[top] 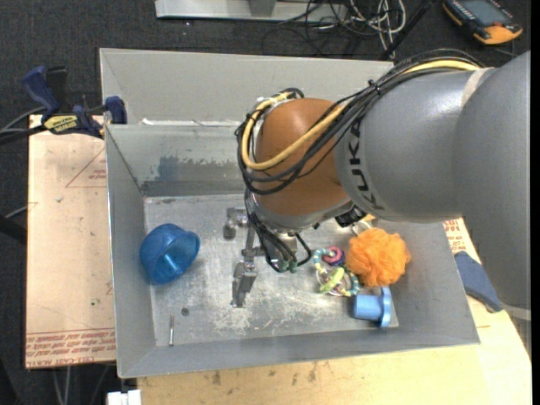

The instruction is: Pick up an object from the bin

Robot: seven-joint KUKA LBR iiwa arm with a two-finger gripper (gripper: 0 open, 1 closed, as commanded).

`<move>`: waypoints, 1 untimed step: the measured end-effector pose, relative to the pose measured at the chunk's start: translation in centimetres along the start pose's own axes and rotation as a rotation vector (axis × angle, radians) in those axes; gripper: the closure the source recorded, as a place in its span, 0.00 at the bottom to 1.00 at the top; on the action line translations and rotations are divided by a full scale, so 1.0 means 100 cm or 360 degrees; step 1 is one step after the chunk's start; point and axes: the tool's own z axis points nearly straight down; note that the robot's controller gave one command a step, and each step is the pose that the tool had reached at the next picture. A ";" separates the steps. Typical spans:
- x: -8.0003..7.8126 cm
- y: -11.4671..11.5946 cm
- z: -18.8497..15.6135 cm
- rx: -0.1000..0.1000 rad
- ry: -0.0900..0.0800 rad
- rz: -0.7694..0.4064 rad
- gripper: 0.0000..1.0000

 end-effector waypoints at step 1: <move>-0.002 -0.001 -0.004 -0.0002 -0.0012 0.0005 0.00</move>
Offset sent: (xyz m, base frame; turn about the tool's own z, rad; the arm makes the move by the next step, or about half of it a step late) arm 0.0359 0.0950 -0.0863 -0.3675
